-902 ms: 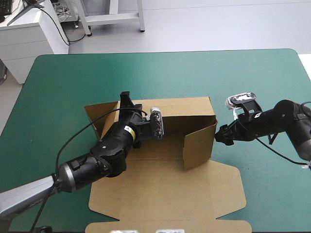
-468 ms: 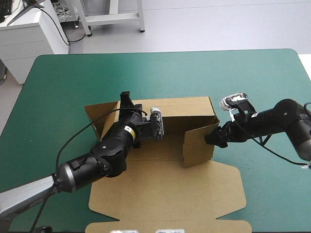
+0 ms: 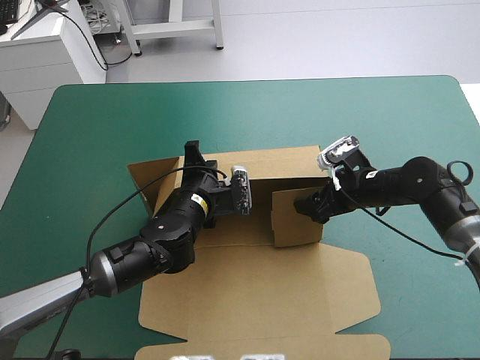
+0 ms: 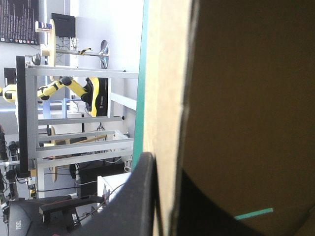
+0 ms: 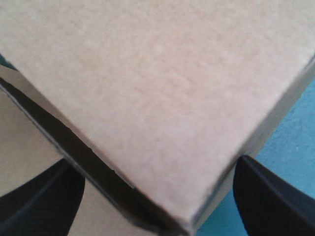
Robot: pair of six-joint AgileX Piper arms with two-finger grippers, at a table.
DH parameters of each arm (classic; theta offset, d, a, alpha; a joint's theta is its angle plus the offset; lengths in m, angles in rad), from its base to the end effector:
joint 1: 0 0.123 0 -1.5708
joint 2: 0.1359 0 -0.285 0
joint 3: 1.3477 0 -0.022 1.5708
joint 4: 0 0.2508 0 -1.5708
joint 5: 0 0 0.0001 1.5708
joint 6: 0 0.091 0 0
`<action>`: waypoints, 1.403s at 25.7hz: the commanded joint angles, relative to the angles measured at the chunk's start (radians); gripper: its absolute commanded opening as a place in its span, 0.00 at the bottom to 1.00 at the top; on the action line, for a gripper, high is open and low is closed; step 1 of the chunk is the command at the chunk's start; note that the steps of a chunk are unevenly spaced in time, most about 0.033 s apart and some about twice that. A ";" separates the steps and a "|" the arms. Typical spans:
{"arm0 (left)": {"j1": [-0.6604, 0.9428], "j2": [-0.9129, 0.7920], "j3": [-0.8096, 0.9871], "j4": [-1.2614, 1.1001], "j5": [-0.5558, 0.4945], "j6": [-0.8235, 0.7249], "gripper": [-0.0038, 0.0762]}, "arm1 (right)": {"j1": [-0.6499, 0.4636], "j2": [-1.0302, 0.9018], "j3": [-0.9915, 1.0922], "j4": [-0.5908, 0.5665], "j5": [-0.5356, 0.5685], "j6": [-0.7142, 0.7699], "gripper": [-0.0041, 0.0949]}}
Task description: Fold the box
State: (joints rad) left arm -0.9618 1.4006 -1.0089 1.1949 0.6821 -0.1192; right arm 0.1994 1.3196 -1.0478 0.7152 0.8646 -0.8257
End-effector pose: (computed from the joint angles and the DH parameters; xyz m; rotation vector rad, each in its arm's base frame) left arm 0.2138 -0.2131 0.3123 1.5181 1.4711 0.6857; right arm 0.2519 0.0973 0.3194 -0.8183 2.2596 0.5922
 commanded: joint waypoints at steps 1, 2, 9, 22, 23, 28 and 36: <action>-0.010 -0.018 -0.015 -0.039 -0.006 -0.012 0.04 | 0.066 -0.028 -0.027 -0.017 -0.137 0.045 0.74; -0.010 -0.018 -0.015 -0.039 -0.008 -0.012 0.04 | 0.083 -0.028 -0.027 -0.050 -0.161 0.065 0.72; -0.010 -0.018 -0.015 -0.086 -0.023 -0.007 0.04 | 0.134 -0.028 -0.027 -0.222 -0.318 0.246 0.46; -0.075 -0.018 -0.015 -0.096 -0.079 -0.002 0.05 | 0.134 -0.028 -0.027 -0.233 -0.270 0.285 0.03; -0.085 -0.018 -0.015 -0.080 -0.067 -0.002 0.07 | 0.134 -0.028 -0.027 -0.274 -0.281 0.322 0.03; -0.167 -0.025 -0.039 -0.076 -0.002 -0.016 0.54 | 0.134 -0.028 -0.027 -0.539 -0.327 0.620 0.03; -0.279 -0.025 -0.104 0.005 0.089 -0.061 0.67 | 0.134 -0.028 -0.029 -0.775 -0.363 0.867 0.03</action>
State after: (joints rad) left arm -1.2069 1.4055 -1.0711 1.1170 0.7561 -0.1573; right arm 0.3379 1.3207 -1.0465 0.0159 0.5646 -0.0109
